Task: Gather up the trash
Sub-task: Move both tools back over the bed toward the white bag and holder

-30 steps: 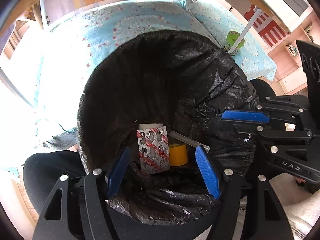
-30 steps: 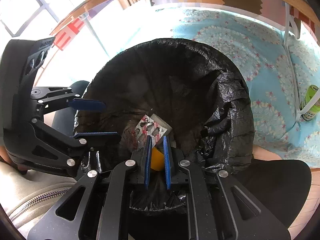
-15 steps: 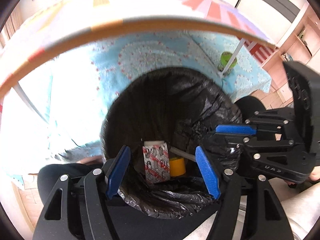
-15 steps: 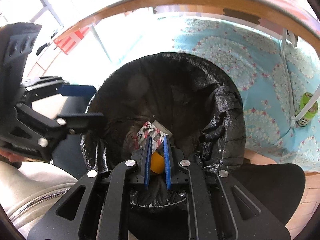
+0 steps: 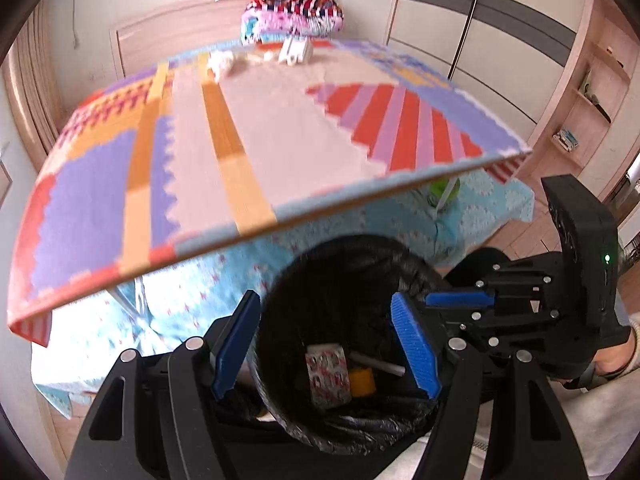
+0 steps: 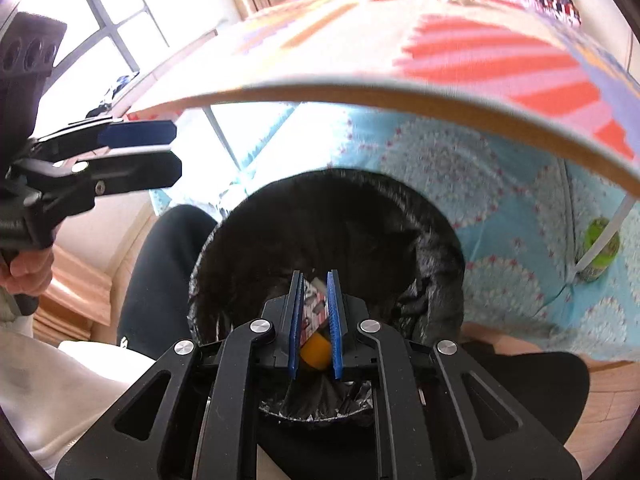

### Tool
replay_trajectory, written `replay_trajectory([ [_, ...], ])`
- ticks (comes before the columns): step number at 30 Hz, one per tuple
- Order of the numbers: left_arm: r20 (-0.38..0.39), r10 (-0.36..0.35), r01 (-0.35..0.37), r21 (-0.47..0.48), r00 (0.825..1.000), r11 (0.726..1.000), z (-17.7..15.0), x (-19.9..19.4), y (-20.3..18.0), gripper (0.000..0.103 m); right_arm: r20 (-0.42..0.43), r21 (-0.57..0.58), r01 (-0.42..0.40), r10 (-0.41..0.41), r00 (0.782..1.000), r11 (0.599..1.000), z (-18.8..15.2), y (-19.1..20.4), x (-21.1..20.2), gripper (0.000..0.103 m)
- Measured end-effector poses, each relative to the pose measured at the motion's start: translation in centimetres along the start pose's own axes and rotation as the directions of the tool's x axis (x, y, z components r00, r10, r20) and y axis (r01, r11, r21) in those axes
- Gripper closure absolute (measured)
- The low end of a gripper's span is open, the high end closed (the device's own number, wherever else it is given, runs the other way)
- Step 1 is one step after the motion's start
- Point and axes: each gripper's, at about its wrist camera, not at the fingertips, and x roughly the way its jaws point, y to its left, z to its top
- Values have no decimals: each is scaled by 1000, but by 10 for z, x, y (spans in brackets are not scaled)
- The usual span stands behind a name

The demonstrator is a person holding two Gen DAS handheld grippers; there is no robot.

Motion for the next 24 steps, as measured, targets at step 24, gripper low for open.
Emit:
replay_trajectory([
  [24,203,71,-86,64,977,994,102,-36,27,38,250,-87,109,-85,965,990,103,-14,-64,73],
])
